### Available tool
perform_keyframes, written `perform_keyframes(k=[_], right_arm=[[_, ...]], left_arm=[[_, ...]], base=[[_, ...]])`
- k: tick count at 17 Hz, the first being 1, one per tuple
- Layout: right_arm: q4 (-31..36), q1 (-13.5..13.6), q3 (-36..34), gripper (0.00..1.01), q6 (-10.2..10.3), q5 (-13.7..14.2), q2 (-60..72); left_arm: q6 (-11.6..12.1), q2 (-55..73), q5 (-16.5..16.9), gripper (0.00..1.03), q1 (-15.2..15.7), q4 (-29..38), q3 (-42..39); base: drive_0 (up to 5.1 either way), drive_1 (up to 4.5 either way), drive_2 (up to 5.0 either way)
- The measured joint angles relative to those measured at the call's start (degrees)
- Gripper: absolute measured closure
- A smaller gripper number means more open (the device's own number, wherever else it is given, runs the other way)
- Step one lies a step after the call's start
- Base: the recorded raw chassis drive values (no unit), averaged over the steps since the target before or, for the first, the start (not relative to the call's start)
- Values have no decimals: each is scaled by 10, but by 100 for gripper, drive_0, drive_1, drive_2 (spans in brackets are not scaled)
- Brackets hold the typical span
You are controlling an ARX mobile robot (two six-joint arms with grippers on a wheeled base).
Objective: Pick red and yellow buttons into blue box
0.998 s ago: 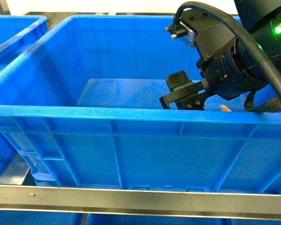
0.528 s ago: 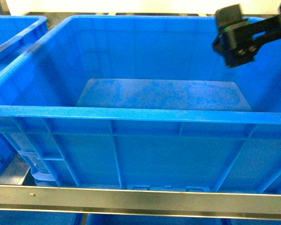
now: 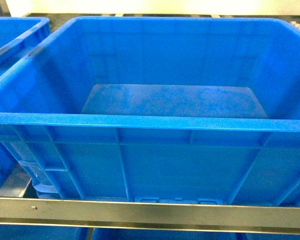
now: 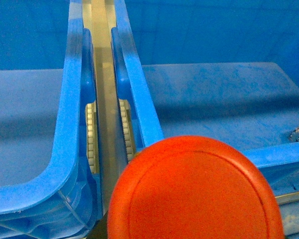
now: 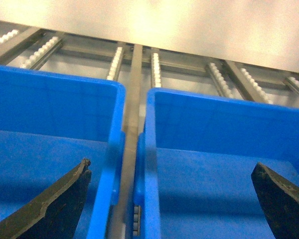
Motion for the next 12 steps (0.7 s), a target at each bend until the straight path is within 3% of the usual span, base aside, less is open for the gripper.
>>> perform_keyframes(k=[1,3,4,6,9,12], right_arm=[[5,-19,-38,3,26,3,-56],[-40,-33,-110,3,58,-11,-180],[-75,-29,-142,3,64,-4,-242],[-100,-17,-174,3,65,28,-317],[-96,-17,-169,3,65,31,-318],[-97,-17,-169,3,65,31,-318]], left_arm=[[0,0,0,78,0,0,0],[0,0,0,78,0,0,0],[0,0,0,78,0,0,0],[0,0,0,78,0,0,0],[0,7,2,78,0,5,3],[0,69,8,78,-2,22,82]], base=[[0,0,0],[0,0,0],[0,0,0],[0,0,0],[0,0,0],[0,0,0]])
